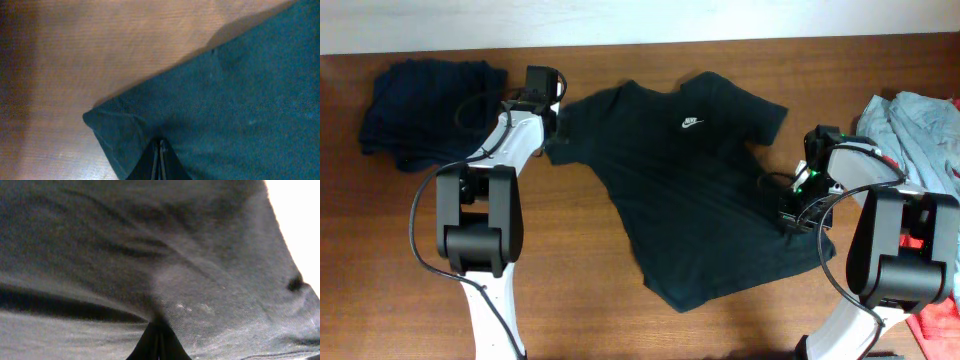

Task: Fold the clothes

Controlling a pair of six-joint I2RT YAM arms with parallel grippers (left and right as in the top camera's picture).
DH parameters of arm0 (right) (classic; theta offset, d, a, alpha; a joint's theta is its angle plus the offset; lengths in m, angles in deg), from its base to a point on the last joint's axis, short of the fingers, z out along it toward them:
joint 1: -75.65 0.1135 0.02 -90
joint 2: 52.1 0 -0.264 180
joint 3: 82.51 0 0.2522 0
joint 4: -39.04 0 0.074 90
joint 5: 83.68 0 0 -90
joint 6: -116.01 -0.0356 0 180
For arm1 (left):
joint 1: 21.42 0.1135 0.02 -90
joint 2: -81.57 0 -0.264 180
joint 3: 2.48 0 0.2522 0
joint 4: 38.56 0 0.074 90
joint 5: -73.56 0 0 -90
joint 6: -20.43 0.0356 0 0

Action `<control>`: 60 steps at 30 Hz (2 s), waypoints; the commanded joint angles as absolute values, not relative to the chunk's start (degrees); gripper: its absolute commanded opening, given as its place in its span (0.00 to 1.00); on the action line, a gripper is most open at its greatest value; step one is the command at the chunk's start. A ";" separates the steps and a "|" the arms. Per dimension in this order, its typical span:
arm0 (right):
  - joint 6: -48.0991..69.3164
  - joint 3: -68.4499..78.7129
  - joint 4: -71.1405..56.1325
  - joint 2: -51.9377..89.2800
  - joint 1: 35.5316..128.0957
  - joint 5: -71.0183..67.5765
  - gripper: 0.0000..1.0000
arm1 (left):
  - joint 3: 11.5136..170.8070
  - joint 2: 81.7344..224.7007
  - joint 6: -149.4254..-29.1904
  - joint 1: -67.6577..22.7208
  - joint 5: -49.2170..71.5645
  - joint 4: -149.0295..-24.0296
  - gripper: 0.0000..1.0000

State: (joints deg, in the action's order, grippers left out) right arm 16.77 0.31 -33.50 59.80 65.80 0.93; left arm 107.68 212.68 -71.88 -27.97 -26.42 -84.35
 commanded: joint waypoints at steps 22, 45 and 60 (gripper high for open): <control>21.10 6.13 -10.38 61.54 62.70 6.84 0.04 | 104.01 217.20 -82.17 -26.50 -8.69 -114.47 0.00; 24.71 29.10 -59.97 60.76 71.66 -14.30 0.04 | 108.19 205.25 -81.36 -26.83 -20.58 -102.23 0.00; 21.93 0.44 -35.75 60.76 79.73 -12.94 0.04 | 108.19 205.29 -62.74 -30.74 -16.76 -85.69 0.00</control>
State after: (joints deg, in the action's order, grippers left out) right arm 22.72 2.98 -37.26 61.00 79.66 -13.67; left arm 108.14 207.35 -69.87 -29.93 -19.62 -87.66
